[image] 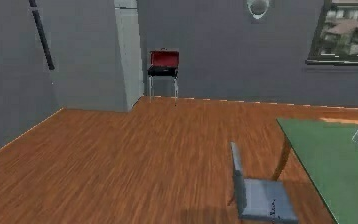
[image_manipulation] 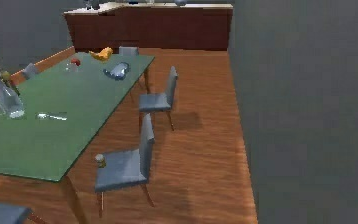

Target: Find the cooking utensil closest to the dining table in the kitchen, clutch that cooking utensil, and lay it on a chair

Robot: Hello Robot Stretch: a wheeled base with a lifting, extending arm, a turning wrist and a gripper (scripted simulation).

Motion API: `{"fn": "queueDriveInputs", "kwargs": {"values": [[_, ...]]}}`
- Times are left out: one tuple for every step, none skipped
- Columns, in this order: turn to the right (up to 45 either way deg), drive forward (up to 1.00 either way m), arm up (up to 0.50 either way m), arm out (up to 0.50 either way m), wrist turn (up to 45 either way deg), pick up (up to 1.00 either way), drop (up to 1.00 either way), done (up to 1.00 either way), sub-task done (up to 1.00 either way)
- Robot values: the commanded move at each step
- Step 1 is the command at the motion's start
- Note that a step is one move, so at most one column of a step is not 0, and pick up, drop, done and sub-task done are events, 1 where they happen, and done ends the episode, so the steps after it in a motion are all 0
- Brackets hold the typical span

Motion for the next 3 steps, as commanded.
{"fn": "queueDriveInputs", "kwargs": {"values": [[-12.0,0.0,0.0,0.0,0.0,0.0,0.0,0.0,0.0],[0.0,0.8,0.0,0.0,0.0,0.0,0.0,0.0,0.0],[15.0,0.0,0.0,0.0,0.0,0.0,0.0,0.0,0.0]]}}
